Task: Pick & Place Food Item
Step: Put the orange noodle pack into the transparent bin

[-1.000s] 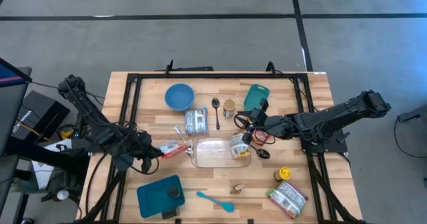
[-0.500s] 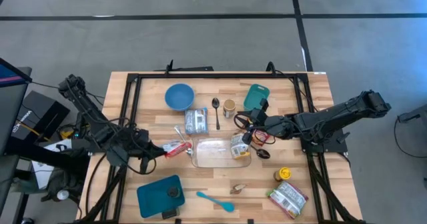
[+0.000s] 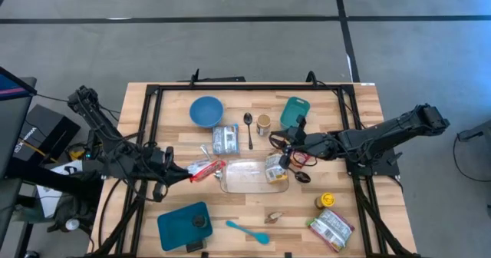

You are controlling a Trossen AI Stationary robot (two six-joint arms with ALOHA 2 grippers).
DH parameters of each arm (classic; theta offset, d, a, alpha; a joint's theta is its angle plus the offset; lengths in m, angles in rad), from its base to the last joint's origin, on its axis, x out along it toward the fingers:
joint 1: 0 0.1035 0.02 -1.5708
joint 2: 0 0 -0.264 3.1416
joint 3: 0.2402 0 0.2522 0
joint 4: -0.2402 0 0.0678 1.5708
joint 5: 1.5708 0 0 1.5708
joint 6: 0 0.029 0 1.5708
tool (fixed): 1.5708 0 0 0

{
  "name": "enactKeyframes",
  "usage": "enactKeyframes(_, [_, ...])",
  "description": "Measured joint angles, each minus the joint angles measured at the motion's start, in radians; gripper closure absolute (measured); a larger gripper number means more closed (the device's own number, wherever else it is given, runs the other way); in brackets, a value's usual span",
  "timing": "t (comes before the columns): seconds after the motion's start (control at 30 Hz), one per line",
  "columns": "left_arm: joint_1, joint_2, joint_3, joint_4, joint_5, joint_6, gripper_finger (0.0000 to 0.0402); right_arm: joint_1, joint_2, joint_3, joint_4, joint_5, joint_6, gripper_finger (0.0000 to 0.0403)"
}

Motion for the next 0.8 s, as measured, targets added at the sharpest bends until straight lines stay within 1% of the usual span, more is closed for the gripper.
enactKeyframes(0.13, [0.034,0.016,0.0,0.037,0.008,0.031,0.0401,0.0,0.0,0.0,0.001,-0.033,-0.006,0.0321])
enactKeyframes(0.2, [0.07,0.031,0.0,0.053,0.04,0.035,0.0401,0.0,0.0,0.0,0.001,-0.033,-0.007,0.0321])
enactKeyframes(0.3, [0.148,0.063,0.0,0.08,0.133,0.035,0.0401,0.0,0.0,0.0,0.001,-0.051,-0.01,0.0321])
enactKeyframes(0.43, [0.252,0.093,0.001,0.146,0.274,0.037,0.0401,0.005,0.0,0.0,0.001,-0.144,-0.055,0.0321])
enactKeyframes(0.53, [0.329,0.117,0.001,0.17,0.381,0.037,0.0401,0.023,0.0,0.0,0.006,-0.19,-0.097,0.0321])
enactKeyframes(0.67, [0.417,0.149,0.001,0.232,0.518,0.03,0.0401,0.052,0.0,0.0,0.031,-0.2,-0.131,0.0321])
enactKeyframes(0.8, [0.478,0.196,0.001,0.323,0.63,0.029,0.0401,0.067,0.0,0.0,0.033,-0.217,-0.145,0.0321])
